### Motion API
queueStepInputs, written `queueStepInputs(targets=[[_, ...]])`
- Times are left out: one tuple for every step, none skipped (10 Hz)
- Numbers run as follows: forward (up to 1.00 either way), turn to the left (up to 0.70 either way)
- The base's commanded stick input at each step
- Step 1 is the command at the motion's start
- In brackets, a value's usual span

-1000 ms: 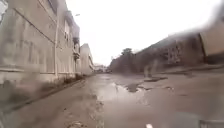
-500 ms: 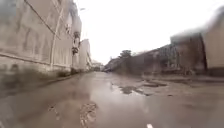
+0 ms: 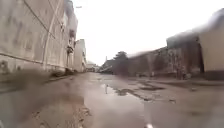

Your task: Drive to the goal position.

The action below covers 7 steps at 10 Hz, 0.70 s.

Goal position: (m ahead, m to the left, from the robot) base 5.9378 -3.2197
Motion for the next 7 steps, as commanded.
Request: queueStepInputs(targets=[[0.50,-0.43],[0.50,0.07],[0.50,0.07],[0.50,0.07],[0.50,0.07],[0.50,0.08],[0.50,0.08]])
